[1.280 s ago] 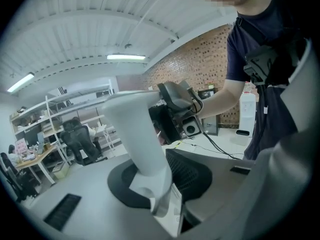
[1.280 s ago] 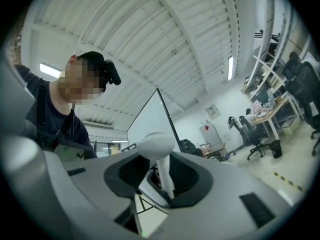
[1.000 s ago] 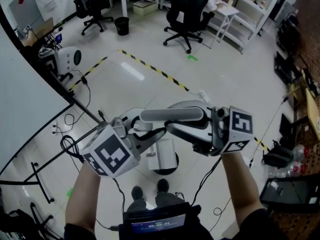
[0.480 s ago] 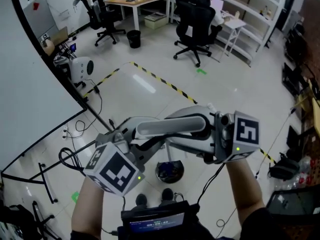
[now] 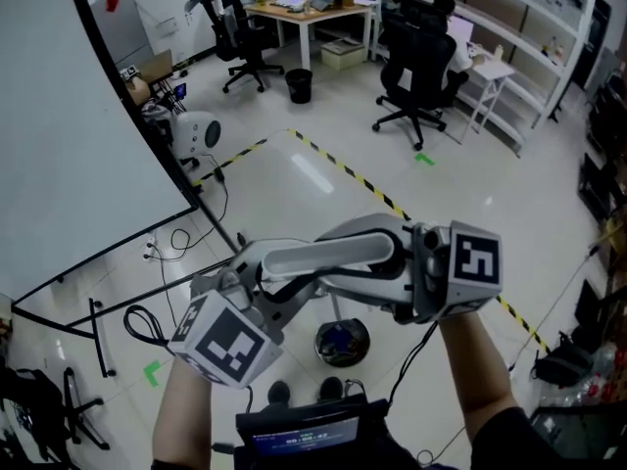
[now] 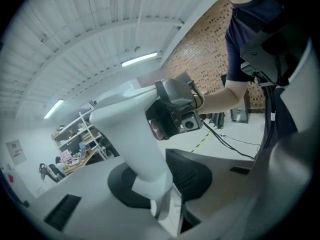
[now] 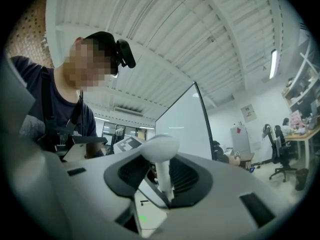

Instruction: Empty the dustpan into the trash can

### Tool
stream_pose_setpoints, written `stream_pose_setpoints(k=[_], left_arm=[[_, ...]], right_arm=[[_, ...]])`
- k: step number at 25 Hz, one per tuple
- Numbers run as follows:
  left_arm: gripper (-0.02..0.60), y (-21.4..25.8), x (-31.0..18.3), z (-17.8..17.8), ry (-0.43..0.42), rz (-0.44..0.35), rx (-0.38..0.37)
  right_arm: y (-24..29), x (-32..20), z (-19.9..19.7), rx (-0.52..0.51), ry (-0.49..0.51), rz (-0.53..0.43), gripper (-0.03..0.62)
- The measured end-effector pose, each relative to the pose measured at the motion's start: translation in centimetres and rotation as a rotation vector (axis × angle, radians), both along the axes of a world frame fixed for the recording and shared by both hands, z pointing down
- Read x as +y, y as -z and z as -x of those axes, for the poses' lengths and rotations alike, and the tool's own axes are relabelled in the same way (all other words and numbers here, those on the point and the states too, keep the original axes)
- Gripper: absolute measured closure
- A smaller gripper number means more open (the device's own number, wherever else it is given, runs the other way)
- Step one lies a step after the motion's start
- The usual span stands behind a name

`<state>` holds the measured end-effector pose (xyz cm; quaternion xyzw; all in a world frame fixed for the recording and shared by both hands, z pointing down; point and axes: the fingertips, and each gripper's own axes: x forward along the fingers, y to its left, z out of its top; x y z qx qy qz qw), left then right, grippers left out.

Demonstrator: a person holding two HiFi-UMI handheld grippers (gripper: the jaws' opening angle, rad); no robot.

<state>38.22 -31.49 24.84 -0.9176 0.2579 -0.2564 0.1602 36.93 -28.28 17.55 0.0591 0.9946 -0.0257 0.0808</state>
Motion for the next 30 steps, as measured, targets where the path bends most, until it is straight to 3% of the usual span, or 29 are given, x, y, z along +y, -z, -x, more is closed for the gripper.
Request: stream_pose_setpoints(k=[4,10,18,22,30], left_arm=[[0.489,-0.8,0.4,2.6,0.068,0.016,0.013],[0.489,-0.4,1.7,7.0,0.153,0.029,0.059],[0.489,0.6,5.3,15.6,0.198,-0.012,0.135],[0.489,2.0,7.5,20.2,0.190,-0.041,0.172],[0.500,3.1,11.5,28.0,0.135,-0.074,0.262]], right_arm=[[-0.4,0.2,2.6,-0.013,0.060,-0.010,0.453],[-0.2,1.3,6.9,-0.064,0.136,0.057,0.453],[0.7,5.5,15.9,0.003,0.186,-0.005,0.453],[1.9,7.8,20.6,-0.023,0.186,0.003,0.453],[2.4,11.4,28.8,0.058,0.216,-0.071,0.453]])
